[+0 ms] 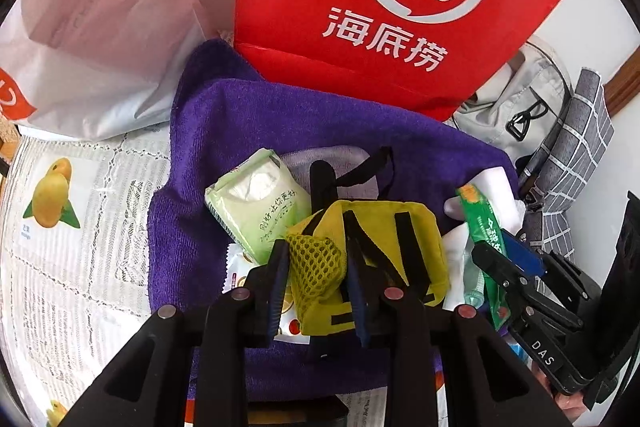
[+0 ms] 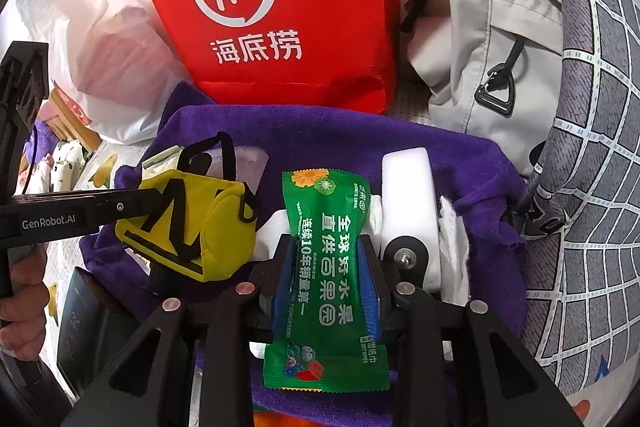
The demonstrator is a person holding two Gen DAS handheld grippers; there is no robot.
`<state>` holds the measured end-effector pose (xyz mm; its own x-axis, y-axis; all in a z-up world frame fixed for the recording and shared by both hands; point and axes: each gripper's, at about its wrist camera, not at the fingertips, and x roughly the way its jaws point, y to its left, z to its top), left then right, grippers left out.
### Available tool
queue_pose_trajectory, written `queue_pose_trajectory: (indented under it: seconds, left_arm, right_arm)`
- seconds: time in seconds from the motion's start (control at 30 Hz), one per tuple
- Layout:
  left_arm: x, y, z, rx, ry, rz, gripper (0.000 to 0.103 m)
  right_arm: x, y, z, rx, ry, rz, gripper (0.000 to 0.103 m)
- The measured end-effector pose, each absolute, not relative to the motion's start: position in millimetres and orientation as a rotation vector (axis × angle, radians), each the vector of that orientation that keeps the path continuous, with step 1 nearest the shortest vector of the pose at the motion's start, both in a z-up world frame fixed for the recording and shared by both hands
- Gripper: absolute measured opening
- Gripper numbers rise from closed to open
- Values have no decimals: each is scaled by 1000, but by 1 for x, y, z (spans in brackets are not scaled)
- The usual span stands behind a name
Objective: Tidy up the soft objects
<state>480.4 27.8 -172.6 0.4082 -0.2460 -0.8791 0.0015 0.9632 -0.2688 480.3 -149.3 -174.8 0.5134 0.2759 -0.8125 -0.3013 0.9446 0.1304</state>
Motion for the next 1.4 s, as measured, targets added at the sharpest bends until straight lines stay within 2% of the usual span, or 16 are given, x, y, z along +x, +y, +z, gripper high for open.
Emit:
queue_pose_trajectory:
  seconds: [0.2, 0.27, 0.53, 0.77, 0.9, 0.93, 1.0, 1.1, 1.2, 1.27, 1.33, 1.4]
  left_arm:
    - [479, 24, -165, -237, 1133, -189, 45]
    - [478, 24, -163, -231, 1127, -187, 45]
    - [473, 29, -151, -238, 1125, -179, 50]
    - [459, 21, -130, -204, 1090, -171, 56]
    - [447, 10, -114, -155, 1069, -170, 57]
    - [441, 7, -108, -139, 1055, -170, 57]
    - [426, 4, -98, -125, 1031, -167, 65]
    - [402, 1, -87, -132, 1022, -171, 65]
    - [376, -2, -76, -125, 1006, -199, 70]
    - [353, -2, -66, -112, 988, -199, 73]
    - [330, -3, -57, -100, 970, -195, 74]
    - [308, -3, -50, -87, 954, -190, 84]
  right_arm:
    - [477, -145, -169, -33, 954, 375, 45]
    - [475, -144, -165, -39, 941, 377, 51]
    - [465, -145, -145, -61, 886, 343, 60]
    - [445, -156, -116, -54, 839, 271, 77]
    - [427, -167, -104, -20, 866, 250, 77]
    - [423, -170, -103, -6, 879, 250, 77]
    - [411, -179, -99, 30, 906, 251, 77]
    - [387, -192, -93, 50, 909, 215, 77]
    - [362, -203, -85, 56, 899, 166, 86]
    - [344, -207, -78, 46, 874, 135, 97]
    - [322, -210, -69, 21, 858, 103, 98]
    - [302, -213, -63, 14, 850, 88, 101]
